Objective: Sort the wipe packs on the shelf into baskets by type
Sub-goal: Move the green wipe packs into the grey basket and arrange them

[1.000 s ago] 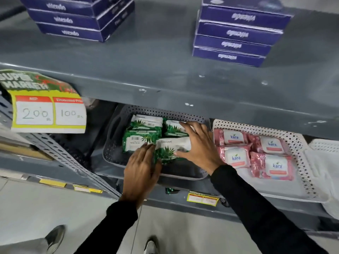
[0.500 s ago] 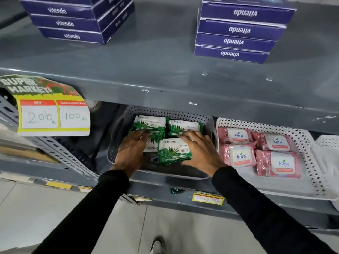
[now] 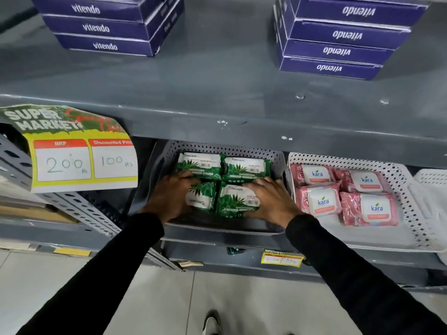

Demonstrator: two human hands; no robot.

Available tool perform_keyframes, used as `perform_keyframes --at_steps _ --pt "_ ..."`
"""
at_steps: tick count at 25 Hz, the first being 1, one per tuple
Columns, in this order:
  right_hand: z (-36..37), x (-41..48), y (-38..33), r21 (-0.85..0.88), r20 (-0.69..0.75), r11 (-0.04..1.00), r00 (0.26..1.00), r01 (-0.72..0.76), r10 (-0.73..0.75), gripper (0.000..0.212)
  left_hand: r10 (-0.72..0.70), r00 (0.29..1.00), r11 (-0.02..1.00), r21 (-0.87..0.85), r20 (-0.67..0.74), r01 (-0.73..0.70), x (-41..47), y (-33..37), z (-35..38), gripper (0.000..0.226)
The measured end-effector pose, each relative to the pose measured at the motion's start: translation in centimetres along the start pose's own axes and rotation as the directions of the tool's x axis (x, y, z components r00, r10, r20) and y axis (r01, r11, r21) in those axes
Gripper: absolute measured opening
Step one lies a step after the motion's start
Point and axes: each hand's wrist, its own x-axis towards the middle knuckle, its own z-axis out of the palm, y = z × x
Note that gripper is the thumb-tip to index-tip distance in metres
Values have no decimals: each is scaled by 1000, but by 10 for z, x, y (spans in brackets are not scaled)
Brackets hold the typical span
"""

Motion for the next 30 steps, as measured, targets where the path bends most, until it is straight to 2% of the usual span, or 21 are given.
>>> perform_keyframes --at_steps 2,8,10,11,13,14,16,19,26,30 --pt "0 1 1 63 47 998 999 -12 9 91 -11 999 999 -51 40 13 1 -2 -3 78" --pt "2 1 -8 48 34 999 999 25 -27 93 -19 995 991 -127 97 31 2 -5 2 81" --pt "0 -2 -12 103 -104 995 995 0 11 89 -68 993 968 -234 101 90 2 -5 3 77" --pt "-1 -1 -16 139 -213 990 976 -18 48 82 -90 995 959 -266 38 97 6 -2 4 69" --pt "-2 10 -25 184 -368 980 920 -70 135 70 -77 991 978 -201 -113 53 20 8 7 53" --pt "-2 19 -30 199 -370 974 912 -110 178 66 -63 985 987 -159 -163 37 28 13 9 51" --pt "2 37 -38 226 -270 955 929 -193 251 64 -56 977 993 -111 -205 34 41 17 16 48" --pt "22 51 -39 183 -176 947 939 -264 296 63 -33 981 997 -69 -189 20 50 10 29 47" --pt "42 54 -41 141 -232 950 924 -278 305 63 -49 983 999 -16 -179 47 53 3 46 54" --pt "24 50 -39 226 -117 940 951 -256 287 63 -86 984 996 -27 -156 83 52 17 31 56"
